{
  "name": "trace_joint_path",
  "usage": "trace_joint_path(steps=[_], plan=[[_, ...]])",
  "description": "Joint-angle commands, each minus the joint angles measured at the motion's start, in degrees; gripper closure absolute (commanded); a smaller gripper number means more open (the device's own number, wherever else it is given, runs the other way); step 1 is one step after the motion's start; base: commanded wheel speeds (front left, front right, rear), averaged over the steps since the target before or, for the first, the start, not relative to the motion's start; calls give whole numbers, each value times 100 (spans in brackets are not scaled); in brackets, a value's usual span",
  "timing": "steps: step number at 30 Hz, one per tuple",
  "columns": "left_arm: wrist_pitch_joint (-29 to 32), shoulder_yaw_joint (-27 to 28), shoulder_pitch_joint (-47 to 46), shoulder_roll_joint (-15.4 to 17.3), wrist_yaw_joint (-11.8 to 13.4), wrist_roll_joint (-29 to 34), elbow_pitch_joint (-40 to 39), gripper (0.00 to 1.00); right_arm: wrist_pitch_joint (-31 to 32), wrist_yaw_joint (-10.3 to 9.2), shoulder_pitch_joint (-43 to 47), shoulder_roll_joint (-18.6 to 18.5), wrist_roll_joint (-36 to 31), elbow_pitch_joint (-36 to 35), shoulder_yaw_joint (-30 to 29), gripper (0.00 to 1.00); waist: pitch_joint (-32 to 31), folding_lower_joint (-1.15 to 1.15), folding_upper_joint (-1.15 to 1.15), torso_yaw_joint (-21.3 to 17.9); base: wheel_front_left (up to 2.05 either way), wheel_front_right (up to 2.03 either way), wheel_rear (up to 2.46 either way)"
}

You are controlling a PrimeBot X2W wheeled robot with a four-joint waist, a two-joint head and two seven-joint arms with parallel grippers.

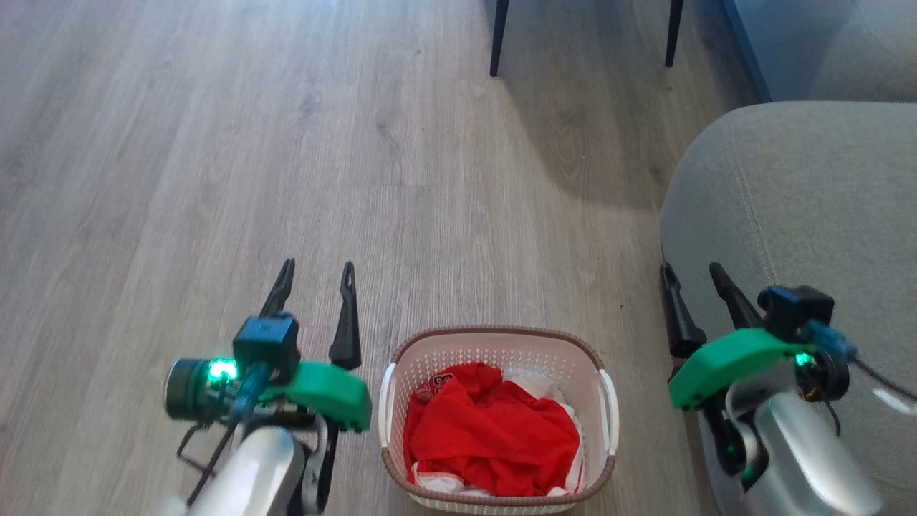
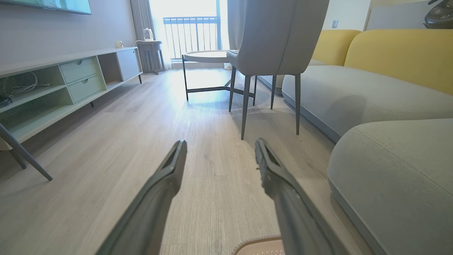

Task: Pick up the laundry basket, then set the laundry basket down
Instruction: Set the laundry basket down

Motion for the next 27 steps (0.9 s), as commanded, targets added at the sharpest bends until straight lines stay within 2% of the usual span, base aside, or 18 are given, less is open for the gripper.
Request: trace_joint_path(steps=[1,5,8,11,15,21,27], plan=[[-52,382,-7,-22,-54,214,-381,0,-76,40,93,186,-365,-575,-175,0,-30,1,-1,26,0,0,0],[-52,755,478,-232,-372,603,-921,0,-76,40,767,468,-1121,-1552,-638,0,-51,1,-1,45,0,0,0],[-52,934,800,-417,-708,540,-922,0,-76,40,1196,604,-1289,-2016,-853,0,-73,1,-1,72,0,0,0],[-52,1217,996,-549,-827,697,-1054,0,-76,40,1551,658,-1545,-2326,-982,0,-81,1,-1,89,0,0,0],[-52,1505,1222,-665,-984,825,-1136,0,-76,40,1885,691,-1723,-2430,-1181,0,-65,1,-1,64,0,0,0],[-52,1691,1359,-722,-1247,893,-1114,0,-76,40,1998,696,-1653,-2465,-1200,0,-18,1,-1,9,0,0,0],[-52,1692,1340,-727,-1273,790,-1170,0,-76,40,1949,697,-1608,-2509,-1232,0,11,1,-1,-29,0,0,0]])
